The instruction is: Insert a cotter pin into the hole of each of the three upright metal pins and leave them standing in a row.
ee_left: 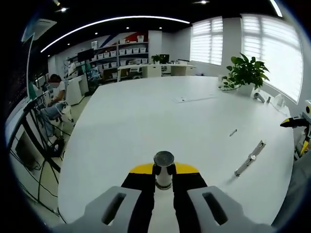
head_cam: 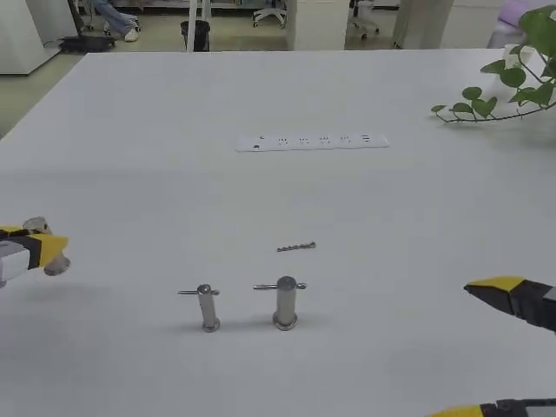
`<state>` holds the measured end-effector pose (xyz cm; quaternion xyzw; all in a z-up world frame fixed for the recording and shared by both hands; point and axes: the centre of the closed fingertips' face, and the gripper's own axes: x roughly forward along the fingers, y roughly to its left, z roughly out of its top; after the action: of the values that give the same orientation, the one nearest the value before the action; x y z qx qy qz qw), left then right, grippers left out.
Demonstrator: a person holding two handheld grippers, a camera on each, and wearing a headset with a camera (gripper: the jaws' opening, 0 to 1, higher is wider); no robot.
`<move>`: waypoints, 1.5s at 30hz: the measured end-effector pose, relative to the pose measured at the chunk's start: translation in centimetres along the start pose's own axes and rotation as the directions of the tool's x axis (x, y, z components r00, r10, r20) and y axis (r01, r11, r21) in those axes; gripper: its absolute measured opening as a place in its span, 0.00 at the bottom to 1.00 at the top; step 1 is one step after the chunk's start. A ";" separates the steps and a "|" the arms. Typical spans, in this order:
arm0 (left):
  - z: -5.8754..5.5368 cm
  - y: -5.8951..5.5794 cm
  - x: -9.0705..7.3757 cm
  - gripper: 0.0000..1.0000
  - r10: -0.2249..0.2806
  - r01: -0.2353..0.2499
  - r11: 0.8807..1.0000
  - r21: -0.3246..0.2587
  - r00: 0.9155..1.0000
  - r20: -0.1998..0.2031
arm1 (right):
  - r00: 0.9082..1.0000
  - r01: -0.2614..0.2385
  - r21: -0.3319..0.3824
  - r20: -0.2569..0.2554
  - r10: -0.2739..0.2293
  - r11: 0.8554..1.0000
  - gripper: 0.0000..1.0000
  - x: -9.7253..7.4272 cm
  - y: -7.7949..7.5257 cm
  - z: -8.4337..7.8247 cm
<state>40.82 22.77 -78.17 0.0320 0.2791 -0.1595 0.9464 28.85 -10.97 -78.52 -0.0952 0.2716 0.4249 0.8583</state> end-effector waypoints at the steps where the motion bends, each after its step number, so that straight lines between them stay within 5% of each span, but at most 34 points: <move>1: 0.0 -0.3 -0.1 0.11 0.000 0.000 1.000 0.003 1.000 0.000 | 1.000 0.000 -0.001 0.001 0.000 1.000 0.97 0.0 0.0 0.0; 13: -0.5 -8.1 -2.8 0.11 -0.086 0.086 0.996 0.031 0.996 0.010 | 0.999 0.019 -0.012 0.033 -0.019 1.000 0.97 -0.8 -0.2 0.1; 19: -1.5 -10.3 -3.2 0.11 -0.096 0.096 0.995 0.001 0.995 -0.018 | 0.998 0.029 -0.004 0.048 -0.029 1.000 0.97 -1.1 0.0 0.0; 25: -2.9 -13.0 -3.6 0.11 -0.101 0.104 0.993 0.057 0.993 -0.054 | 0.998 0.030 -0.004 0.058 -0.029 1.000 0.97 -1.0 0.3 0.0; 29: -2.9 -14.7 -3.7 0.11 -0.122 0.125 0.989 0.080 0.992 -0.043 | 0.998 0.025 -0.011 0.063 -0.024 1.000 0.97 -0.9 0.7 0.0; 36: -2.9 -16.4 -2.8 0.11 -0.119 0.120 0.990 0.071 0.993 -0.025 | 0.998 0.013 -0.014 0.066 -0.012 1.000 0.97 -0.8 1.3 0.0; 45: -5.3 -16.6 -1.0 0.11 -0.078 0.083 0.995 0.062 0.994 -0.075 | 0.998 0.002 -0.016 0.062 -0.001 1.000 0.97 -0.6 1.8 -0.1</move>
<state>31.93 8.17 -81.64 0.0575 0.3091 -0.2054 0.9268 27.16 -10.29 -78.15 -0.0890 0.2413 0.4294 0.8657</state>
